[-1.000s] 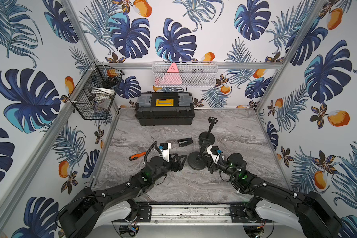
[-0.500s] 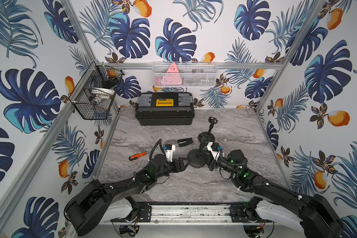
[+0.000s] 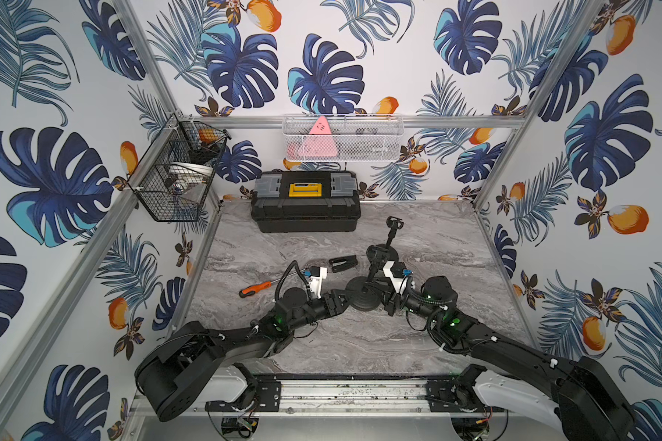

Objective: Assemble a microphone stand
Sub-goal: Adjust the microphone stand.

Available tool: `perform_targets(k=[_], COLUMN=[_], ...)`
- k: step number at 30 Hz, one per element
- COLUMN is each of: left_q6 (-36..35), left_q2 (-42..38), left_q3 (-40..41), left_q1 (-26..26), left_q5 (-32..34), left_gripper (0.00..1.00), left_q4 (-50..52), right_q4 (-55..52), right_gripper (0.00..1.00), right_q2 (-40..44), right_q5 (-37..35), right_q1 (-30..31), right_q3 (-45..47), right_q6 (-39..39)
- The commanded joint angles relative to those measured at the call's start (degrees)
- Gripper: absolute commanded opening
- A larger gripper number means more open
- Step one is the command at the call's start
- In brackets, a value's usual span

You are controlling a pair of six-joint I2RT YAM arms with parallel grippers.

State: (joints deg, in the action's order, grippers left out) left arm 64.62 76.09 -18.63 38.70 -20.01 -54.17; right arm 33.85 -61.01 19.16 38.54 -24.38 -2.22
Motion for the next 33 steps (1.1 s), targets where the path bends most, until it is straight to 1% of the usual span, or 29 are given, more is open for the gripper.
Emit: perform_targets(k=[1,4,6,8,11,14,17,18,19,20,24,25,26,27,33], left_q6=[2.24,2.61,2.95,3.26,4.31,5.14,5.90,6.03,6.14,6.26,8.20,8.80,9.27,9.88,11.74], left_q2=[1.26,2.48,2.97,3.35,3.92,4.66,5.19,5.18,5.12,4.97,5.23,5.32,5.37,5.50,5.15], left_q3=[0.26,0.10,0.24,0.66,1.57,1.80,2.17,2.28,2.50,2.68,3.33,3.43,3.44,3.29,0.95], left_q1=[0.01,0.04,0.00,-0.03,0.02,-0.09,-0.09,-0.08,-0.10,-0.08,-0.78,-1.22,-1.71,-2.31,-6.86], left_q5=[-0.73,-0.90,-0.69,-0.48,0.23,0.28,0.54,0.73,1.04,1.32,2.17,2.33,2.43,2.47,1.02], left_gripper=[0.62,0.60,0.56,0.46,0.37,0.31,0.21,0.20,0.17,0.15,0.10,0.09,0.09,0.08,0.05], left_q4=[-6.97,-8.85,-10.46,-12.59,-15.94,-17.67,-19.90,-20.39,-20.82,-21.09,-24.14,-24.57,-24.82,-24.97,-24.38], right_q4=[5.79,6.99,7.37,7.32,7.37,7.46,7.38,7.38,7.29,7.20,6.41,6.49,6.50,6.30,4.30], right_gripper=[0.03,0.03,0.03,0.03,0.03,0.04,0.04,0.06,0.09,0.16,0.60,0.70,0.98,1.00,1.00], right_q2=[-0.41,-0.64,-0.59,-0.56,-0.52,-0.56,-0.59,-0.58,-0.51,-0.51,0.17,0.50,0.92,1.49,5.31], right_q5=[1.56,2.00,1.94,1.94,1.94,1.89,1.85,1.85,1.70,1.51,-2.27,-3.01,-3.28,-3.78,-7.05], right_q1=[0.04,0.04,0.04,0.04,0.04,0.04,0.04,0.04,0.04,0.04,0.04,0.04,0.04,0.08,0.04], right_q3=[-0.77,-0.41,-0.36,-0.39,-0.40,-0.58,-0.67,-0.68,-0.67,-0.68,-0.54,-0.26,0.09,0.42,3.86], right_q6=[1.58,2.21,2.31,2.43,2.52,2.74,2.80,2.82,2.78,2.83,3.79,4.00,3.90,4.00,5.42])
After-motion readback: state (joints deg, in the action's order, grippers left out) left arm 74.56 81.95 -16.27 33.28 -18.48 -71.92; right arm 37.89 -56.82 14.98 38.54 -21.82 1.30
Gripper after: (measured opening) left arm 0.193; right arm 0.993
